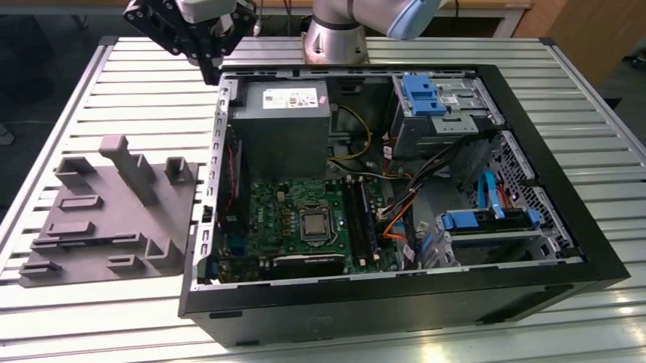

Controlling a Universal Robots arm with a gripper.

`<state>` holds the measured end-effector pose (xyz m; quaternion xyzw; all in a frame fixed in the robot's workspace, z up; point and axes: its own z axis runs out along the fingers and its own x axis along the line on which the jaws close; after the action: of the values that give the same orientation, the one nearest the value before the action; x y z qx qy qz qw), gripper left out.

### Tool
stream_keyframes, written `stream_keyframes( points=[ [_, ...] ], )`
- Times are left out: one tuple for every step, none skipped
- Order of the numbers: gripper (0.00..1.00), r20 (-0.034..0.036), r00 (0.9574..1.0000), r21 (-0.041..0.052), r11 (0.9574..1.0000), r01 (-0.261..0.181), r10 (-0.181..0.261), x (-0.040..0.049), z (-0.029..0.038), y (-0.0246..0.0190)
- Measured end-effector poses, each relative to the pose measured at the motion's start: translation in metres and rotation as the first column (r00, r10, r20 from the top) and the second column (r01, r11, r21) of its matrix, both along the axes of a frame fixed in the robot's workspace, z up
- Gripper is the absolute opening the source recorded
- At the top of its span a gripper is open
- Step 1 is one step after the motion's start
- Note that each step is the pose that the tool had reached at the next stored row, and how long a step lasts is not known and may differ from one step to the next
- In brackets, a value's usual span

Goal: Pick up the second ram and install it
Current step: 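Reach for the second ram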

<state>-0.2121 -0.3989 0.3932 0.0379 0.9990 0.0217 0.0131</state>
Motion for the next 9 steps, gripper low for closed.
stream_keyframes(
  points=[
    [0.11,0.0000,1.0000,0.0000,1.0000,0.000,0.000,-0.0008,0.0000,0.0000],
    [0.11,0.0000,1.0000,0.0000,1.0000,0.000,0.000,-0.0016,0.0000,0.0000],
    [0.11,0.0000,1.0000,0.0000,1.0000,0.000,0.000,-0.0025,0.0000,0.0000],
    [0.11,0.0000,1.0000,-0.0001,1.0000,0.000,0.000,-0.0033,0.0000,0.0000],
    [0.11,0.0000,1.0000,0.0000,1.0000,0.000,0.000,-0.0040,0.0000,0.0000],
    [0.11,0.0001,1.0000,0.0000,1.0000,0.000,0.000,-0.0048,0.0000,0.0000],
    [0.11,0.0001,1.0000,0.0000,1.0000,0.000,0.000,-0.0058,0.0000,0.0000],
    [0.11,0.0001,1.0000,0.0000,1.0000,0.000,0.000,-0.0067,0.0000,0.0000],
    [0.11,0.0001,1.0000,0.0000,1.0000,0.000,0.000,-0.0076,0.0000,0.0000]
  ],
)
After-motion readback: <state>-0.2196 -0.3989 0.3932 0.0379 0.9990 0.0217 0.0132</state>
